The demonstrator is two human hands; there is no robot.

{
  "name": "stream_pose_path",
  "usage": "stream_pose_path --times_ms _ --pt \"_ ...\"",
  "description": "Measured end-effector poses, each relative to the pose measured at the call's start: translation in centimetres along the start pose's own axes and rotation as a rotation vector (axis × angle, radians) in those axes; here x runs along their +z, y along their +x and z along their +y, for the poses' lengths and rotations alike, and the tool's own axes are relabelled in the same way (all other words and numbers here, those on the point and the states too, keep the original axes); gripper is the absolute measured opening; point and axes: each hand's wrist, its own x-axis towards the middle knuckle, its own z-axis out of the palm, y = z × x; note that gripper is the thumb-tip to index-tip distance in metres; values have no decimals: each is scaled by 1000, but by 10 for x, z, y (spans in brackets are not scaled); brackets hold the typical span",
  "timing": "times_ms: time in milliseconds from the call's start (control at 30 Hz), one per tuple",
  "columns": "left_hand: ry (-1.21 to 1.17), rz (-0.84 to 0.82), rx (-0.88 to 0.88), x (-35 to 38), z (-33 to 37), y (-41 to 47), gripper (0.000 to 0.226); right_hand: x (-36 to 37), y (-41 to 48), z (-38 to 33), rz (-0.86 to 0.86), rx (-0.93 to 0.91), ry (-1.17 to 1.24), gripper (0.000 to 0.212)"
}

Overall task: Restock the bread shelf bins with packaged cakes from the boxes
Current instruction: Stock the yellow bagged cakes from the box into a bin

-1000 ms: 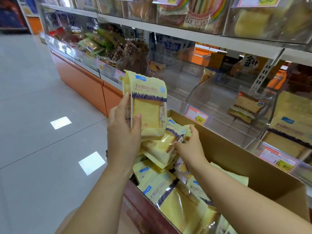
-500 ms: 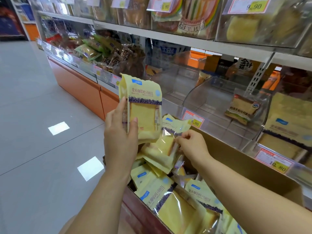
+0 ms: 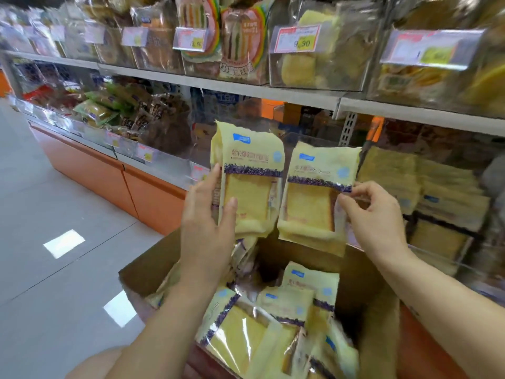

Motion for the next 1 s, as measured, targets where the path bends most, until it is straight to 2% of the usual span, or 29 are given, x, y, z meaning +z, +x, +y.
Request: stream_pose_path --times_ms 233,367,433,533,667,733,767,867,900,1000 --pt "-113 -85 122 61 48 2 55 -68 33 10 242 -188 35 8" --pt "-167 -141 135 88 65 -1 55 -80 46 42 260 -209 20 12" --pt "-170 -166 126 99 69 -3 56 -74 51 69 198 -152 -72 10" --pt "-145 -191 126 111 71 -4 55 -64 56 107 12 4 -274 8" --pt "-135 -209 109 124 67 -4 55 -71 59 128 -228 168 -477 18" --pt "-148 -226 87 131 68 -3 57 -82 59 122 -318 195 -441 24" --pt "-156 -239 81 134 68 -3 56 -88 60 117 -295 169 -431 23" --pt "-210 -290 67 148 73 1 53 -108 59 94 -19 21 -293 23" --pt "-245 -311 60 153 76 2 52 -114 58 84 -21 4 -183 29" --pt "-357 -373 27 171 87 1 51 -122 60 67 -310 80 84 60"
